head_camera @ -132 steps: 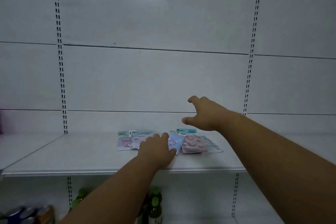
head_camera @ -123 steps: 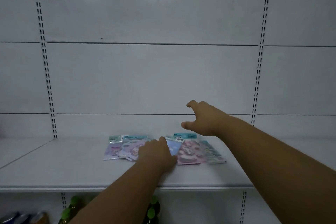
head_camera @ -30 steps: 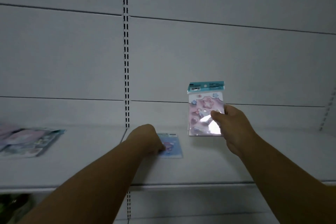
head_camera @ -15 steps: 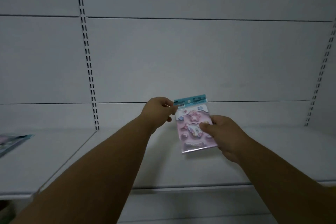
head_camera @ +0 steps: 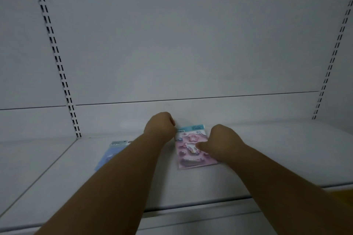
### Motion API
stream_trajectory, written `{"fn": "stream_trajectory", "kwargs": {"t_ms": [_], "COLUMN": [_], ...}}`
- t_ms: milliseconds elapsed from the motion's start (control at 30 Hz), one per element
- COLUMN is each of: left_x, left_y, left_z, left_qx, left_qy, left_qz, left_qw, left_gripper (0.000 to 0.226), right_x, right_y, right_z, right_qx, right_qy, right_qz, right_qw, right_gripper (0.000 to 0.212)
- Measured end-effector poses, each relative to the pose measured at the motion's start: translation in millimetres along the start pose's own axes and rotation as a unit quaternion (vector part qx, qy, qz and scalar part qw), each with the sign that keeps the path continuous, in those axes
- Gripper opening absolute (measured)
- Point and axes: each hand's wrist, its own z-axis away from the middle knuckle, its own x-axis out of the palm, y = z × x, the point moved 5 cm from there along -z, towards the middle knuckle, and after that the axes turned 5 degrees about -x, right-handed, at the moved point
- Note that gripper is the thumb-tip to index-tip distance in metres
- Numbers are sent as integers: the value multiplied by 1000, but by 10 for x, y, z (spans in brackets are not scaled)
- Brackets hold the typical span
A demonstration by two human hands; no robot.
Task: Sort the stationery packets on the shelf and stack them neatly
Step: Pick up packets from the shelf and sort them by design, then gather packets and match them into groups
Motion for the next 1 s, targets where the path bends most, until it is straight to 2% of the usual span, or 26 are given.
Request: {"fn": "stream_trajectory", "kwargs": {"t_ms": [133, 233, 367, 467, 700, 867, 1000], "left_x": [73, -1, -262, -641, -1831, -2725, -3372], "left_y": [22, -1, -169, -477, -1886, -3162, -4087], "left_z": [-11, 39, 192, 333, 988, 1646, 2054], "left_qx": [28, 31, 39, 35, -27, -84, -113], "left_qy": [-11, 0, 41, 77, 154, 204, 210], "left_qz": [-82, -105, -111, -118, -148, -158, -184], "left_qw": [996, 994, 992, 989, 977, 962, 954], "left_gripper": [14, 18, 12, 10, 12, 8, 10], "right_x": [38, -38, -187, -241, 19, 552, 1036], "right_y": [-24, -161, -641, -1202, -2822, -4133, -5107], "right_z": [9, 52, 109, 181, 664, 1152, 1466], "right_qx": [-20, -53, -168, -260, -397, -447, -456], "right_qy": [5, 49, 126, 153, 157, 120, 110], "right_qz": [57, 67, 49, 19, -4, 9, -4], "right_qw": [998, 995, 976, 953, 904, 886, 883], "right_gripper": [38, 33, 38, 41, 39, 41, 40]}}
